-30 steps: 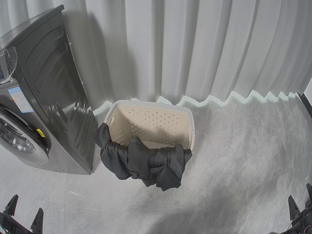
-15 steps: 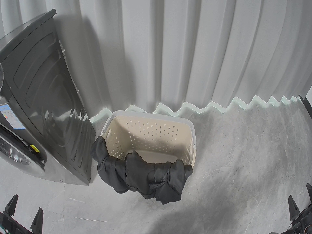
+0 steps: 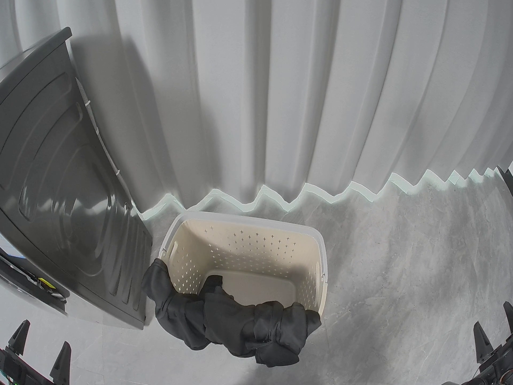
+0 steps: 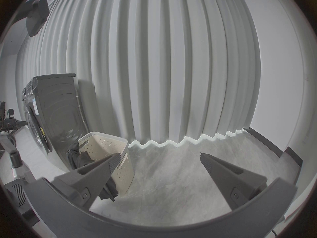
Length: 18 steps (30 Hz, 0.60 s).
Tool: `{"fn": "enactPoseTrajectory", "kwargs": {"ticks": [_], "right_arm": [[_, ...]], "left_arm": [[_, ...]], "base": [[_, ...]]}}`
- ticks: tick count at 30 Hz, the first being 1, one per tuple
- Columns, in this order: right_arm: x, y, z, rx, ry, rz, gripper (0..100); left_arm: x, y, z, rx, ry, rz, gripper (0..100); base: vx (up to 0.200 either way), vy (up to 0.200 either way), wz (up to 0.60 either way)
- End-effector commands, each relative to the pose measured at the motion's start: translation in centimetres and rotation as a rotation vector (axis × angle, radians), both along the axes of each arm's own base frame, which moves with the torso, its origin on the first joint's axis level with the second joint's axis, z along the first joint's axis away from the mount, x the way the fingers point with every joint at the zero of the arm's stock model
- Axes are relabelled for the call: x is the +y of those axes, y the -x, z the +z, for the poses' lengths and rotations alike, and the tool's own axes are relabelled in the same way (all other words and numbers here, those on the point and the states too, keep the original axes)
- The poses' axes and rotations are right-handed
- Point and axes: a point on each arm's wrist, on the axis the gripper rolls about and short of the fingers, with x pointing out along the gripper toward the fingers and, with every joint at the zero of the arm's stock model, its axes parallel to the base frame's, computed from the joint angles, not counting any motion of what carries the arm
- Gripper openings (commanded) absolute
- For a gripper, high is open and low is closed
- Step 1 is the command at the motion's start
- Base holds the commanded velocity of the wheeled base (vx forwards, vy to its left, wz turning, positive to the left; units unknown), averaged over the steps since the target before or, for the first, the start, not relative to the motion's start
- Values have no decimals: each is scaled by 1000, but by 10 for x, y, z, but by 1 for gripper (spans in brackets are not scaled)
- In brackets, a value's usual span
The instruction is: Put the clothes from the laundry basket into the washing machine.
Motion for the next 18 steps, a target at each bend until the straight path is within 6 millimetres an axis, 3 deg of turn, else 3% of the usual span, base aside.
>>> {"fn": "enactPoseTrajectory", "kwargs": {"ticks": [1, 12, 18], "right_arm": [[0, 0, -5, 1, 0, 0, 100], [0, 0, -5, 1, 0, 0, 100], [0, 0, -5, 1, 0, 0, 100]], "left_arm": [[0, 0, -5, 0, 1, -2, 100], [0, 0, -5, 0, 1, -1, 100], [0, 0, -5, 0, -4, -2, 100]], "base": [[0, 0, 0], [0, 0, 0], [0, 200, 0]]}}
